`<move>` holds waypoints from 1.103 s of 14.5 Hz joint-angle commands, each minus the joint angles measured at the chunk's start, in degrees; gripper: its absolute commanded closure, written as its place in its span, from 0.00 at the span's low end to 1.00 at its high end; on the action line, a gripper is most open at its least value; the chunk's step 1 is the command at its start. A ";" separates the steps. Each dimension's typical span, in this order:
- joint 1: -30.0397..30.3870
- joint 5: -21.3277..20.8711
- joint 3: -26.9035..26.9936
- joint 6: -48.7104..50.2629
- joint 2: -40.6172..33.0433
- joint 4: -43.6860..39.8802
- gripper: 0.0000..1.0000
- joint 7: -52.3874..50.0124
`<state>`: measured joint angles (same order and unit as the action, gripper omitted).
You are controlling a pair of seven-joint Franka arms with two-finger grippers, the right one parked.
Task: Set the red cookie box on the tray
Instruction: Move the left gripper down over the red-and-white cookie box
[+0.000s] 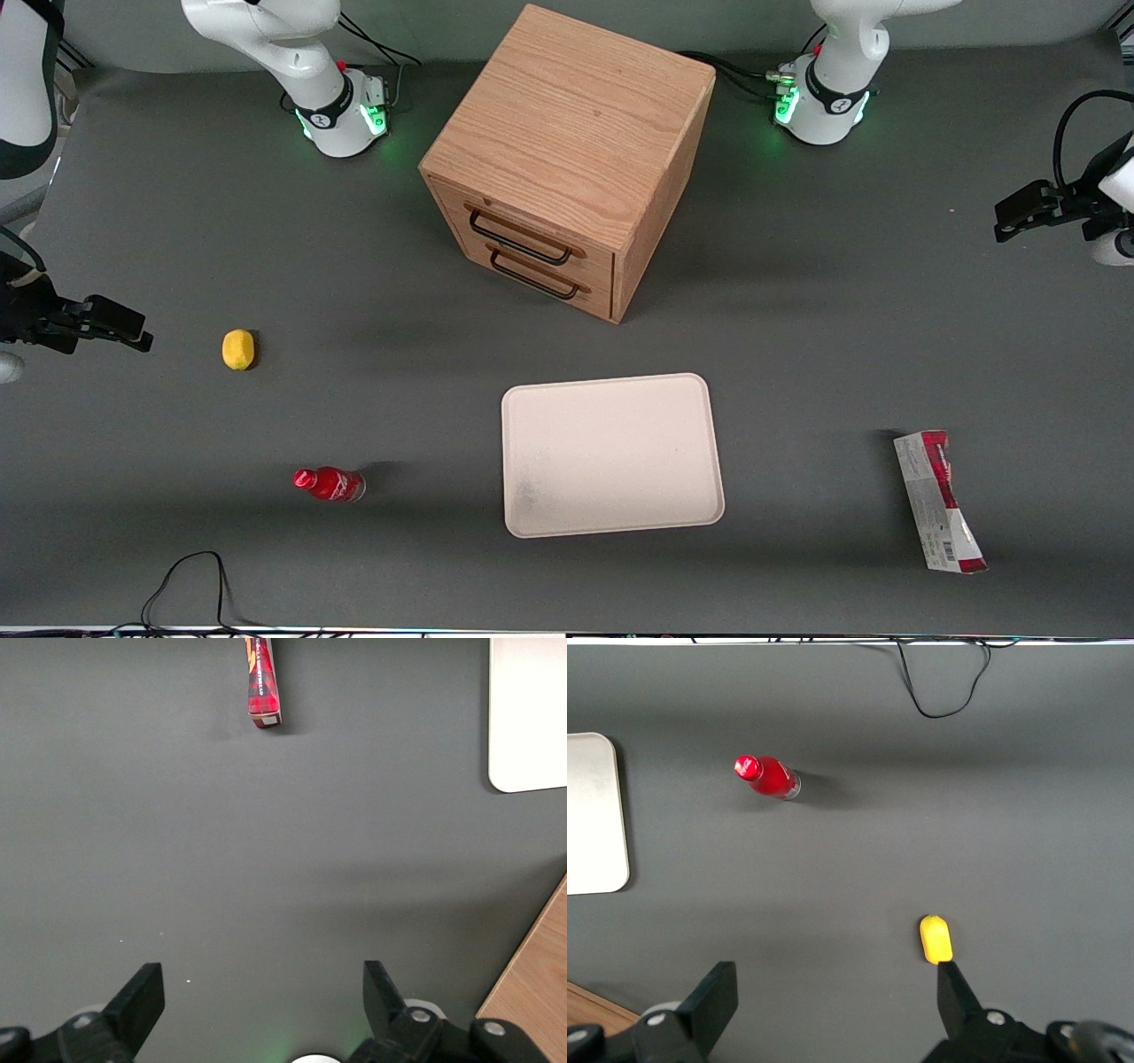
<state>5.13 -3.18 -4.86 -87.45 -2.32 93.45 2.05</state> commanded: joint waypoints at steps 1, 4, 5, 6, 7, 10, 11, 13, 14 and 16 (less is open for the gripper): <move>0.85 0.97 -0.59 -0.61 -1.02 0.94 0.00 0.59; 0.94 0.98 -0.59 -1.84 0.03 0.94 0.00 0.59; 0.94 0.80 -0.50 -4.19 1.78 0.60 0.00 0.67; 0.76 0.72 -0.24 -5.96 3.62 -0.54 0.00 0.67; 0.41 0.63 -0.24 -6.32 5.64 -2.38 0.00 0.50; -1.34 -0.25 0.20 -6.42 16.96 -13.60 0.00 -0.47; -1.96 -0.43 1.24 -6.50 22.22 -18.52 0.00 -0.47; -3.36 -0.52 3.97 -9.21 31.72 -26.53 0.00 -0.38; -3.46 -0.52 4.50 -12.27 35.07 -28.22 0.00 -0.29; -3.19 -0.52 4.59 -20.35 39.92 -28.59 0.00 -0.38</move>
<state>3.11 -3.17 -1.49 -104.23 30.55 71.13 2.04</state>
